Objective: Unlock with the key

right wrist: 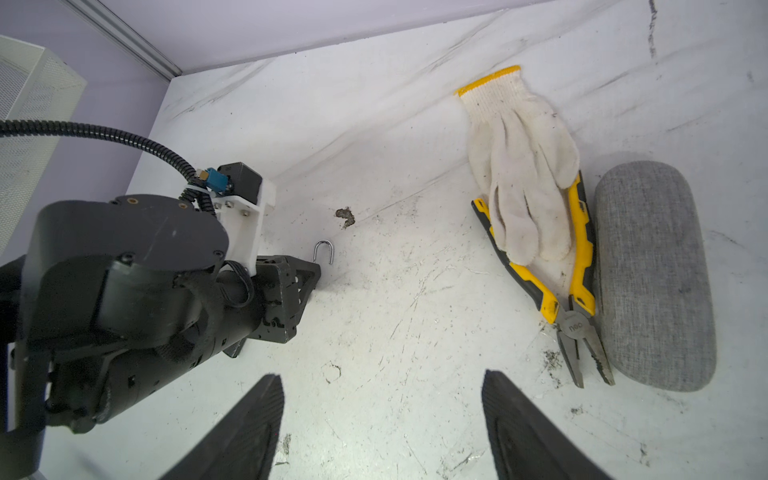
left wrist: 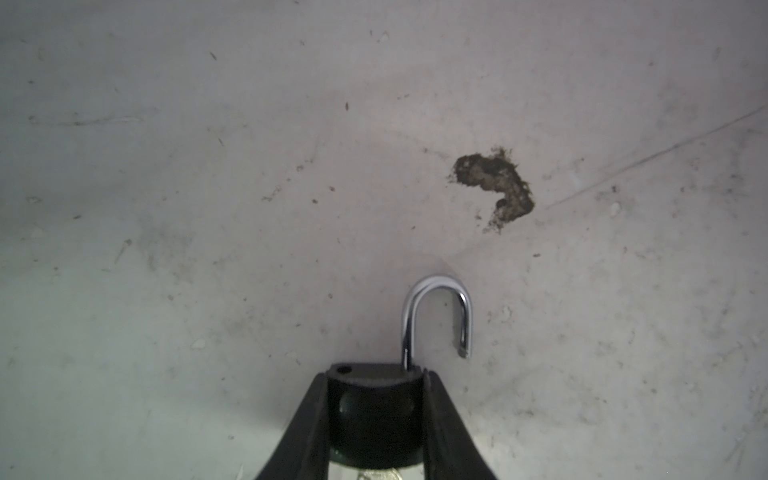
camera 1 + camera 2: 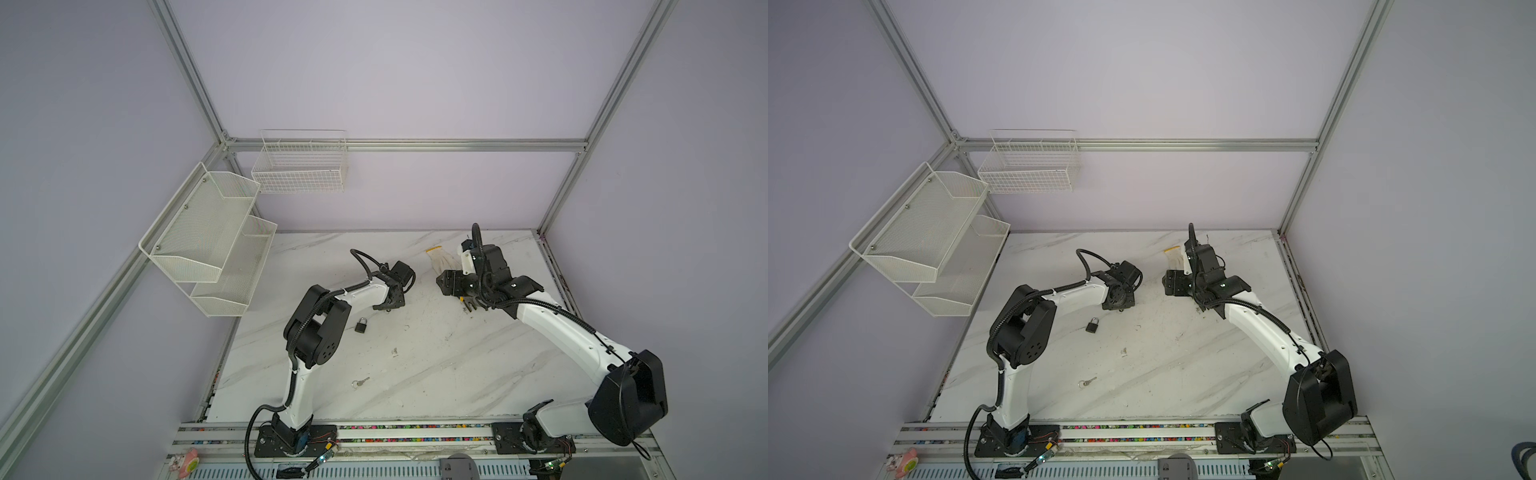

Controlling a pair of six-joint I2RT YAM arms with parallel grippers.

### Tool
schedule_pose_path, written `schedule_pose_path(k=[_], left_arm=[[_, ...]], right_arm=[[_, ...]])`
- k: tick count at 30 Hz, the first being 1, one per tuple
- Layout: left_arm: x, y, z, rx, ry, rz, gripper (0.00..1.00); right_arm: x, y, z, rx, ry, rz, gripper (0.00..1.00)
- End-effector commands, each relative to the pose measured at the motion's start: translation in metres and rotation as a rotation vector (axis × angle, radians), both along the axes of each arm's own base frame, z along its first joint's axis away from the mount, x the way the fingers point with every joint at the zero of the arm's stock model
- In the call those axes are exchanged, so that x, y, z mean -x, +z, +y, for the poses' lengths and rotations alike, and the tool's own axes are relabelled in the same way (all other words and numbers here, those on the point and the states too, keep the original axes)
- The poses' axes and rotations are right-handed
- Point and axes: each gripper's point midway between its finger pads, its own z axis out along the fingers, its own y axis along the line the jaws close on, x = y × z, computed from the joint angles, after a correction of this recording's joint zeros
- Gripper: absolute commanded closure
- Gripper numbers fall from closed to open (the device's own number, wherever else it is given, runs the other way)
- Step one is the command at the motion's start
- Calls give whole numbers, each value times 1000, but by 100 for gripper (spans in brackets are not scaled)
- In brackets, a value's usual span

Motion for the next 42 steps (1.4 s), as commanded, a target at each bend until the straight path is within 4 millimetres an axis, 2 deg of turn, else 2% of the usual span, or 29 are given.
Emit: schedule_pose_path(k=[1, 4, 10, 15, 23, 27, 30, 35, 38, 42], left_arm=[[-13, 27, -9, 63, 25, -41, 68], [-13, 37, -9, 79, 29, -56, 54], [-7, 68, -2, 113, 38, -103, 41], [16, 105, 19, 132, 49, -174, 31], [74, 155, 74, 187, 78, -319, 12], [103, 166, 104, 192, 99, -386, 0], [121, 173, 119, 207, 99, -428, 0], [151, 171, 144, 167, 117, -415, 0], [167, 170, 160, 134, 143, -391, 0], [183, 172, 169, 156, 170, -383, 0]], right_arm=[[-1, 7, -2, 2, 4, -29, 22], [0, 10, 2, -11, 28, -31, 22], [5, 14, 7, -13, 34, -30, 22], [21, 11, 34, -18, 65, -22, 22], [65, -11, 99, -15, 142, 2, 22], [90, -27, 130, -37, 157, 15, 22], [111, -46, 155, -18, 169, 23, 22], [148, -69, 199, -12, 205, 36, 21], [172, -88, 219, 26, 225, 42, 21], [194, -110, 235, 59, 253, 60, 20]])
